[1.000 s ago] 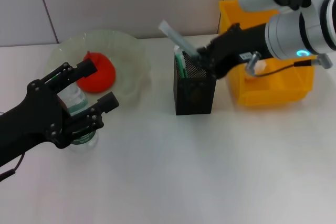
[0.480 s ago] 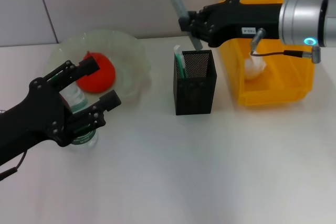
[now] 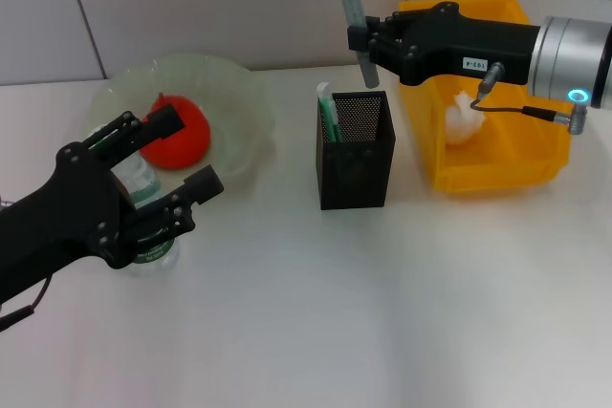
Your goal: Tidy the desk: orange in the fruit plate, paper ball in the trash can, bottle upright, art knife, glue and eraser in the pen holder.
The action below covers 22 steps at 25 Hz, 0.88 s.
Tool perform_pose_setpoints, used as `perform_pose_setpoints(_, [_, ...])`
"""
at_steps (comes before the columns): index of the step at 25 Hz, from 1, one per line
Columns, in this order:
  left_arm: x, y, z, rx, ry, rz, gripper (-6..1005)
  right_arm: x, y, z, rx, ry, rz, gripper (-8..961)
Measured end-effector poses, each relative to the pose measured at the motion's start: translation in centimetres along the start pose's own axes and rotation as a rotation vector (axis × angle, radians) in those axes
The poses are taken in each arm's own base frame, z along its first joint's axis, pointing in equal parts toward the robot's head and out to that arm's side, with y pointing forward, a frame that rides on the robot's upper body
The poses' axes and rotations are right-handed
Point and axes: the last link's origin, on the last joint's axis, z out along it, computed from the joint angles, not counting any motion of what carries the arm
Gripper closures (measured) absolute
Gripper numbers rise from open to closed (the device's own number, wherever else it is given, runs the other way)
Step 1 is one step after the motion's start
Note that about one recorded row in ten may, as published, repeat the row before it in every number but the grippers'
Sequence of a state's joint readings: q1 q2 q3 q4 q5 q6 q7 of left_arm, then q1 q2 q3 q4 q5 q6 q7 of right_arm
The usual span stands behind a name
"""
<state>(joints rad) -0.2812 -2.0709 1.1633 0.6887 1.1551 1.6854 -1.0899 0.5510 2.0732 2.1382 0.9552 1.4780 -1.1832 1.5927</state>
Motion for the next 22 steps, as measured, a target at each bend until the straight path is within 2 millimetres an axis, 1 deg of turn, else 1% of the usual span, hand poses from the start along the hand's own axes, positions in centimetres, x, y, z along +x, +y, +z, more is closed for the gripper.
perform_pose_setpoints(4, [0.0,0.1,0.1,-0.005,-0.002,-0.005,197,1.2,-0.8,0.6,0.010,-0.005,0.039,823])
perform_pose_setpoints(9, [-0.1,0.1,0.0,-0.002,-0.002,-0.018,197,2.2,-1.0,1.1,0.021,0.010,0.073,822])
perform_pose_setpoints(12, [-0.1,0.1,-0.2,0.001,-0.004,-0.019,197,2.5,-1.1,1.2,0.028,0.017,0.082,822])
perform_pose_setpoints(14, [-0.2,0.2,-0.4,0.007,-0.006,-0.021,197,3.1,-1.2,1.2,0.040,0.028,0.102,822])
perform_pose_setpoints(22, [-0.3,0.2,-0.3,0.005,-0.011,-0.020,197,4.2,-1.0,1.1,0.049,0.043,0.132,822])
